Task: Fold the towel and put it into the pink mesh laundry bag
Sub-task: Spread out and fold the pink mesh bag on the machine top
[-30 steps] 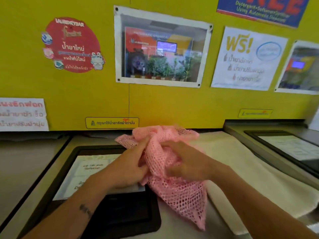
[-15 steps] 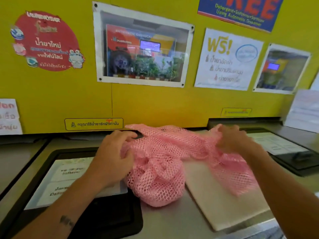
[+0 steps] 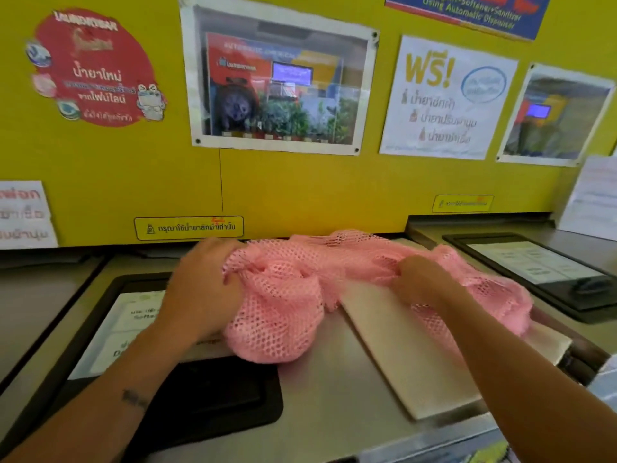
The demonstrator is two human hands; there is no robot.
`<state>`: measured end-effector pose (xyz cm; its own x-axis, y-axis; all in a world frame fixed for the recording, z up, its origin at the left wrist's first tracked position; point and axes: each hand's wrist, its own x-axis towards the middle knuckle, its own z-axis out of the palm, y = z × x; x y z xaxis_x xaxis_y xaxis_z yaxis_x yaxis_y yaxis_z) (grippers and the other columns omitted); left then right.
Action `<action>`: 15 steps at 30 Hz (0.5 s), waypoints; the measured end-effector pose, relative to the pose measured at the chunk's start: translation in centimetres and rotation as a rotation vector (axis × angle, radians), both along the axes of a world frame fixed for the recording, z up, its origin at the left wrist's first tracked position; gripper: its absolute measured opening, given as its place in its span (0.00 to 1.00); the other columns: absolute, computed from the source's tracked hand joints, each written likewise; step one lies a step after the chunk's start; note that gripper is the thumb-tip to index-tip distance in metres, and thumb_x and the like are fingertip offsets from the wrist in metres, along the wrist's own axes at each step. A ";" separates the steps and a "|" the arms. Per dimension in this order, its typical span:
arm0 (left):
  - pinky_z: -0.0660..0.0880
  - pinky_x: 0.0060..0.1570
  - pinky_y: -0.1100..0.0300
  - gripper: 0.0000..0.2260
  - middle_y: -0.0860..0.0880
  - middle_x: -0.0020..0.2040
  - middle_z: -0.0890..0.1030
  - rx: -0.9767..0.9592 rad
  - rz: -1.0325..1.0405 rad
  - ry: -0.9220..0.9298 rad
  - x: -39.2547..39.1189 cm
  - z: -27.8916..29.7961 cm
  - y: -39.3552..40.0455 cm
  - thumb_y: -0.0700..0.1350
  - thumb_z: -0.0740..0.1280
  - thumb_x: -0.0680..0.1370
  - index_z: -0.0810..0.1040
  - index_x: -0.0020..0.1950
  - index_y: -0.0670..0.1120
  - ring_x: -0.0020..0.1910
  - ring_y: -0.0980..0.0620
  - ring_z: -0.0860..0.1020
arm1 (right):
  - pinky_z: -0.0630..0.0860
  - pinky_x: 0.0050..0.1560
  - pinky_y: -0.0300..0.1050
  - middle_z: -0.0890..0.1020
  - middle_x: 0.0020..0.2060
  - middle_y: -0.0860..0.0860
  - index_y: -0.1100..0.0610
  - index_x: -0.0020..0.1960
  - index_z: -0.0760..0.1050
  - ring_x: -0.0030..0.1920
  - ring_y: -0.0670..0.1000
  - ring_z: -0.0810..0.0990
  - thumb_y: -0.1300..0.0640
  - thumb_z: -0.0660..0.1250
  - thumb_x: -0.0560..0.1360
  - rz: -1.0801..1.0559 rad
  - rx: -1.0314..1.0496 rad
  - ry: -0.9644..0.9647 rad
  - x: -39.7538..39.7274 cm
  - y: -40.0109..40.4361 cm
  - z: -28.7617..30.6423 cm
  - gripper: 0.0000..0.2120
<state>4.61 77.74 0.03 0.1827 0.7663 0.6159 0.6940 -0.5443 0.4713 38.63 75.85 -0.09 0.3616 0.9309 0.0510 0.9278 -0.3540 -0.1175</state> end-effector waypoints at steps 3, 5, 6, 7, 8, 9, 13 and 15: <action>0.72 0.49 0.52 0.10 0.48 0.48 0.78 0.087 0.053 -0.226 -1.9 0.8 0.0 0.34 0.66 0.73 0.79 0.51 0.45 0.47 0.49 0.75 | 0.68 0.67 0.61 0.73 0.66 0.57 0.52 0.68 0.71 0.66 0.62 0.72 0.46 0.65 0.74 0.004 0.142 -0.076 -2.6 -0.4 1.6 0.24; 0.70 0.42 0.56 0.08 0.50 0.44 0.79 0.000 -0.005 -0.388 -2.7 1.0 -0.2 0.37 0.67 0.75 0.78 0.47 0.50 0.42 0.51 0.76 | 0.67 0.66 0.53 0.73 0.66 0.53 0.50 0.69 0.71 0.68 0.57 0.71 0.51 0.66 0.76 0.259 0.366 0.121 -6.7 -1.0 3.1 0.22; 0.69 0.37 0.58 0.08 0.51 0.41 0.78 -0.070 -0.065 -0.472 -2.9 1.1 -0.3 0.39 0.66 0.75 0.77 0.44 0.52 0.39 0.52 0.75 | 0.67 0.65 0.48 0.74 0.65 0.50 0.49 0.70 0.70 0.67 0.53 0.71 0.51 0.66 0.77 0.388 0.389 0.281 -9.2 -1.9 4.1 0.22; 0.68 0.33 0.59 0.09 0.53 0.38 0.77 -0.134 -0.133 -0.557 -3.1 1.2 -0.3 0.39 0.64 0.74 0.76 0.41 0.54 0.35 0.54 0.74 | 0.68 0.62 0.46 0.75 0.64 0.48 0.47 0.71 0.69 0.65 0.50 0.72 0.50 0.66 0.77 0.492 0.325 0.451 -11.3 -2.5 4.5 0.23; 0.67 0.30 0.60 0.11 0.54 0.34 0.76 -0.171 -0.174 -0.627 -3.3 1.3 -0.4 0.38 0.63 0.75 0.76 0.38 0.54 0.32 0.54 0.73 | 0.69 0.61 0.47 0.74 0.63 0.46 0.46 0.73 0.65 0.64 0.48 0.73 0.49 0.68 0.76 0.563 0.214 0.598 -13.2 -2.8 4.6 0.26; 0.67 0.29 0.61 0.13 0.56 0.33 0.76 -0.171 -0.176 -0.668 -3.6 1.4 -0.4 0.37 0.62 0.76 0.77 0.38 0.54 0.31 0.55 0.73 | 0.71 0.60 0.48 0.74 0.64 0.46 0.44 0.73 0.63 0.64 0.48 0.74 0.49 0.69 0.75 0.607 0.110 0.655 -14.9 -2.8 4.1 0.30; 0.69 0.35 0.69 0.09 0.58 0.35 0.77 0.169 0.048 -0.616 -5.5 2.1 -0.7 0.38 0.62 0.76 0.76 0.42 0.52 0.35 0.63 0.74 | 0.72 0.51 0.45 0.81 0.56 0.47 0.49 0.60 0.74 0.56 0.50 0.78 0.57 0.66 0.73 0.666 0.080 0.449 -18.2 -0.6 0.8 0.16; 0.67 0.35 0.72 0.06 0.54 0.37 0.77 0.285 0.211 -0.670 -7.3 2.5 -0.3 0.37 0.63 0.76 0.76 0.45 0.47 0.35 0.61 0.73 | 0.74 0.51 0.47 0.82 0.51 0.49 0.51 0.53 0.77 0.53 0.52 0.79 0.61 0.64 0.71 0.620 0.173 0.454 -18.1 0.7 0.1 0.13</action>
<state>-2.72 77.40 2.58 -0.4329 0.5380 0.7233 0.4120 -0.5956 0.6896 20.52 76.52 -0.02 -0.2010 0.9619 0.1853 0.7978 0.2705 -0.5389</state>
